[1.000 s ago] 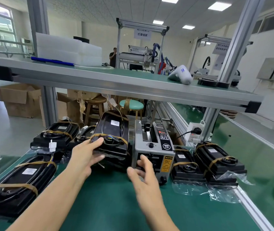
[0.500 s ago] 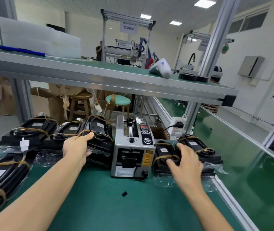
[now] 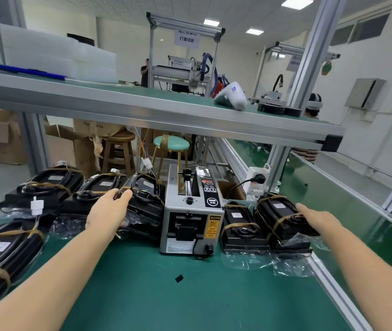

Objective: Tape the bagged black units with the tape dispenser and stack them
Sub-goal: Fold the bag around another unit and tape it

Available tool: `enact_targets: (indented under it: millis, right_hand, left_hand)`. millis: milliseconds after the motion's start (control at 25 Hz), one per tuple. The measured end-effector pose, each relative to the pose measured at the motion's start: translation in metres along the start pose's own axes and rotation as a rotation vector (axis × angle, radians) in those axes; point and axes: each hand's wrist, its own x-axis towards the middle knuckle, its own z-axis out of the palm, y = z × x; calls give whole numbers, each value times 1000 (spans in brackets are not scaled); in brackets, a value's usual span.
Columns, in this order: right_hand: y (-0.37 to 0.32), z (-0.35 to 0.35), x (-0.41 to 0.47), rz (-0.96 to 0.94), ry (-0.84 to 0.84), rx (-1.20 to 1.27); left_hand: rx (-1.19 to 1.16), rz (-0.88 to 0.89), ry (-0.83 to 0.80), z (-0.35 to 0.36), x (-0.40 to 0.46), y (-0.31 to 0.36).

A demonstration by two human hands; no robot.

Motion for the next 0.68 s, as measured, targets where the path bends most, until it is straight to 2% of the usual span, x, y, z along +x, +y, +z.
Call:
enact_targets:
  millis: [120, 280, 360, 480, 600, 680]
  right_hand:
    - [7, 3, 9, 72, -84, 224]
    - [5, 1, 5, 211, -160, 370]
    - [4, 1, 2, 269, -182, 423]
    - [4, 4, 3, 299, -203, 540]
    - [10, 9, 3, 277, -235, 647]
    - [21, 13, 2, 213, -183, 744]
  left_hand:
    - [213, 60, 54, -8, -10, 0]
    - [327, 130, 91, -13, -27, -4]
    - [299, 142, 120, -15, -37, -7]
    - [189, 247, 254, -15, -58, -13]
    - [120, 322, 300, -15, -74, -20]
    - [85, 350, 298, -16, -81, -23]
